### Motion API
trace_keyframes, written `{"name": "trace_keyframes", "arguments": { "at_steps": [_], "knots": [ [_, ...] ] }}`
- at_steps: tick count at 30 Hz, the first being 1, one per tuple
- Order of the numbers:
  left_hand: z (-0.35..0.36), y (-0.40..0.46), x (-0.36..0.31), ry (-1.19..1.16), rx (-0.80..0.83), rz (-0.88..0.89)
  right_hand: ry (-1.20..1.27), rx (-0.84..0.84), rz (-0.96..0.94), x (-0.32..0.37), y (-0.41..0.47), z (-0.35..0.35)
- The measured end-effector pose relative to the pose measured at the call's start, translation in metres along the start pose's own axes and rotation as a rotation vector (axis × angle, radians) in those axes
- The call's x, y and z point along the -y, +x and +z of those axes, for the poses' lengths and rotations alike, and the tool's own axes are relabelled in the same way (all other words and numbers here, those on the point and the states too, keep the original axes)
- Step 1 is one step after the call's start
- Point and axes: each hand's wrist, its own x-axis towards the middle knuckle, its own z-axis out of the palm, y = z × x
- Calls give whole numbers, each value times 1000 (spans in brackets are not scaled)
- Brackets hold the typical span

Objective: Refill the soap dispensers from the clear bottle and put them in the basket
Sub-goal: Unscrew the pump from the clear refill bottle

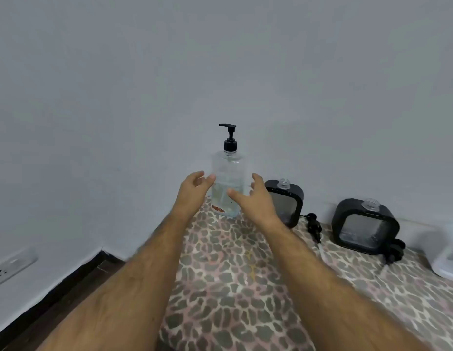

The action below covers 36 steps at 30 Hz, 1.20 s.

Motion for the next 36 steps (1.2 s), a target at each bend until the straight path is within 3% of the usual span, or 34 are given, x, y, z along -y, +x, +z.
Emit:
{"name": "trace_keyframes", "arguments": {
  "at_steps": [17, 27, 36],
  "knots": [
    [9, 37, 25, -13, 183, -64, -48, -69, -44, -21, 45, 32],
    [-6, -22, 1, -43, 133, 10, -24, 57, -66, -6, -2, 6],
    [-8, -118, -34, 2, 221, 28, 0, 113, -71, 20, -91, -41]
  ]
}}
